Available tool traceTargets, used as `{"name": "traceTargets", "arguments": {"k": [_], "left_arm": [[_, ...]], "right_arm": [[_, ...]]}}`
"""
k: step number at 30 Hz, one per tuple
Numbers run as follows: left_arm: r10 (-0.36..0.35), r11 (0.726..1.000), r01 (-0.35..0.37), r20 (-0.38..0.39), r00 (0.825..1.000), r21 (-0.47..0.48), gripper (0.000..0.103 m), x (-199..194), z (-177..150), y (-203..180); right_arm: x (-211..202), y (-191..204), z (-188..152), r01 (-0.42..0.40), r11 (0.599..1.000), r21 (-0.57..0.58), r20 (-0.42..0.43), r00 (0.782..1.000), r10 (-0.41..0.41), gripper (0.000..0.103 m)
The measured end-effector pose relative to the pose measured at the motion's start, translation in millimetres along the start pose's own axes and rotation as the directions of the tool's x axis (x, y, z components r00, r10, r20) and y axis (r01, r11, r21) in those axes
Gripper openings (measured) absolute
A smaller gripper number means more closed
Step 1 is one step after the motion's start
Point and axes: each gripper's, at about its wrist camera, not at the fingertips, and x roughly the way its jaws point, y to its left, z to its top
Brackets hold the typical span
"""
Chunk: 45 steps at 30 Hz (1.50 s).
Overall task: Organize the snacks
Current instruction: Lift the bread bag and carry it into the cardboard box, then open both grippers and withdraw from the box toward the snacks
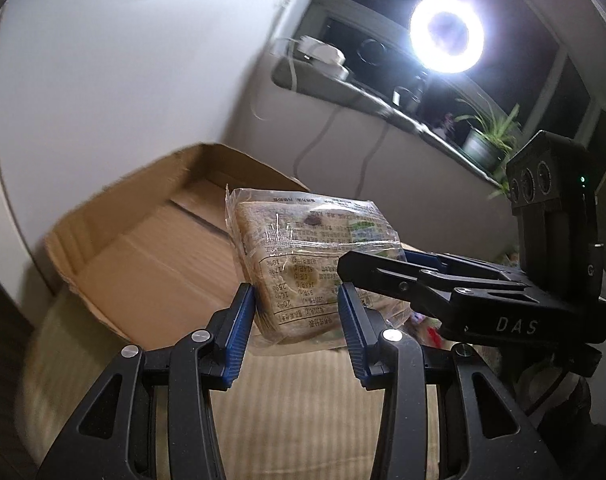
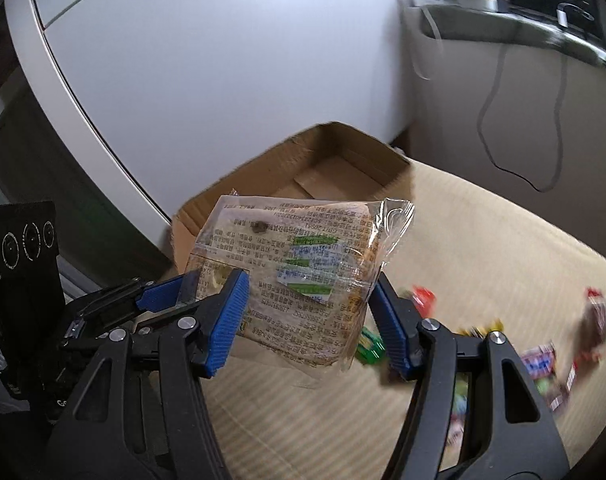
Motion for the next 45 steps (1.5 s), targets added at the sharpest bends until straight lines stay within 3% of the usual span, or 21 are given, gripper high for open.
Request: {"name": "traceTargets", "arguments": {"k": [9,24,30,37,45], "left_arm": [[0.079,0.995,-0.078,0.015,0.997,-0.063,0.04,8,13,47],[0.142,0.984,-0.146,-0.041,0.989,-0.099,0.04,39,15,80],[0.186,0.98,-0.189,-0.05,0.981,-0.062,0.04,48,17,74],[0.228,0.973,-0.229,-0.03,0.973,-0.04,0.04,45,17,67],[0.235,0.972,-0.235,0.022,0.972,-0.002,0.043,24,12,57]], "right_arm": [[43,22,35,-0.066,0.995,-0.078,-0.033,0.997,0.063,0.065],[97,27,49,-0.097,0.989,-0.11,-0.116,0.99,0.084,0.065],[103,22,48,-0.09,0.992,-0.093,-0.125,0.989,0.078,0.066],[96,18,48,-0.038,0.995,-0.094,-0.096,0.995,0.029,0.08],[68,17,44,0.003,0.994,-0.106,-0.043,0.999,-0.007,0.08]]}}
